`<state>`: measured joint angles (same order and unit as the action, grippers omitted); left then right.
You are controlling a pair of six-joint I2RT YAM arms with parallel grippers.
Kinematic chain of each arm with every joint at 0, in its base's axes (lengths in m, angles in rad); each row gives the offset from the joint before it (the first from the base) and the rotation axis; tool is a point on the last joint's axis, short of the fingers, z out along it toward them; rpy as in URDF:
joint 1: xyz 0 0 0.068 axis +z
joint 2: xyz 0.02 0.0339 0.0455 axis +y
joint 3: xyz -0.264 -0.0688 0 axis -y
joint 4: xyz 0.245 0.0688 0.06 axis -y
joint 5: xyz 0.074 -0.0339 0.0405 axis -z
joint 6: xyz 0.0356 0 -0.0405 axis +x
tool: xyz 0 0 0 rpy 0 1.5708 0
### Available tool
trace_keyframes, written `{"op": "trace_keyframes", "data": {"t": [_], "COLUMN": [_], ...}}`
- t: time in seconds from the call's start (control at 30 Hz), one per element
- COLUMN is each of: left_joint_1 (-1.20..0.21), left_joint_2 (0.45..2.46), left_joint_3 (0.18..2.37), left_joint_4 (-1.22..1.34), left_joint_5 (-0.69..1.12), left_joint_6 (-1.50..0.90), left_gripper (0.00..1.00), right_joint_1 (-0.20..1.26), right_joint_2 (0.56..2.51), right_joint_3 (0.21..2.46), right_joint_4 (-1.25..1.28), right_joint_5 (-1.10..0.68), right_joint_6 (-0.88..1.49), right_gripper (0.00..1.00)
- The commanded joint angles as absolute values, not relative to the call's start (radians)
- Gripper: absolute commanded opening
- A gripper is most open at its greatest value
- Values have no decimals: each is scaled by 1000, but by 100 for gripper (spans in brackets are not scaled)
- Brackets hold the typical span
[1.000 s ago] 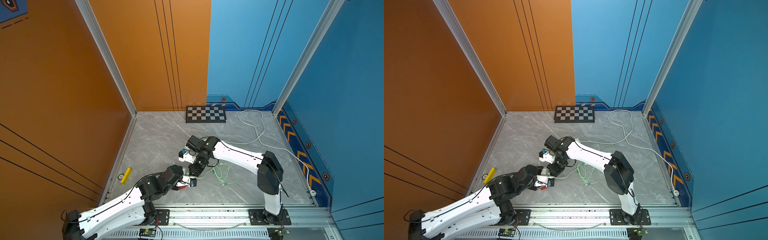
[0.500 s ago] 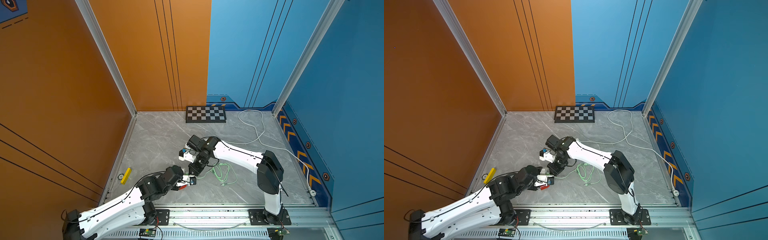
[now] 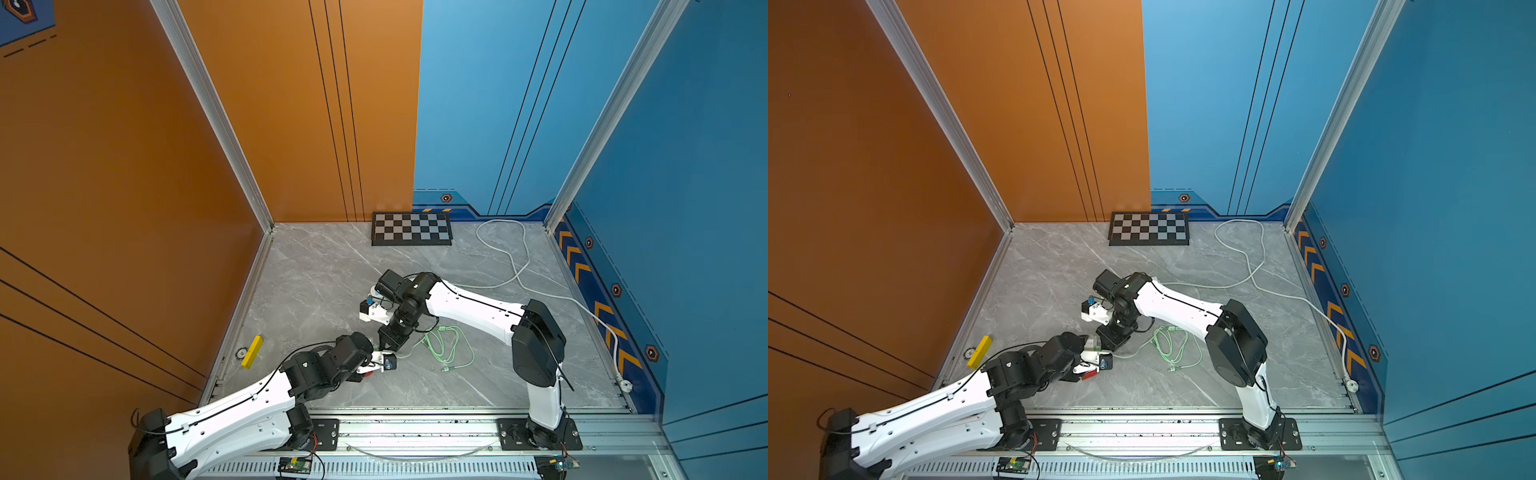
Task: Charge the electric shaver
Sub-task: Insert the charging cable into the plug.
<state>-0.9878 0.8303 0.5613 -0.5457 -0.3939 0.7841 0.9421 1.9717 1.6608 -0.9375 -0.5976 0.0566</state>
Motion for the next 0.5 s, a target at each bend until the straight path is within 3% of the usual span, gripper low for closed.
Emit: {"op": "trace_keyframes", "data": {"t": [0.0,0.47], "left_joint_1": [-1052,-1095], "left_joint_2": [830,824], "left_joint_3": [619,614], "left_joint_4": [-272,-197], "left_joint_5": [-179,-166], "left_joint_6": [757,697], "left_gripper": [0,0], "right_joint_1": [946,933], "right_joint_2": [2001,1996], "right_joint_3": [1701,1680], "right_joint_4": [-616,-568], "right_joint_5": [-600,-627], "right_joint_6": [108,51], "right_gripper": [0,0]}}
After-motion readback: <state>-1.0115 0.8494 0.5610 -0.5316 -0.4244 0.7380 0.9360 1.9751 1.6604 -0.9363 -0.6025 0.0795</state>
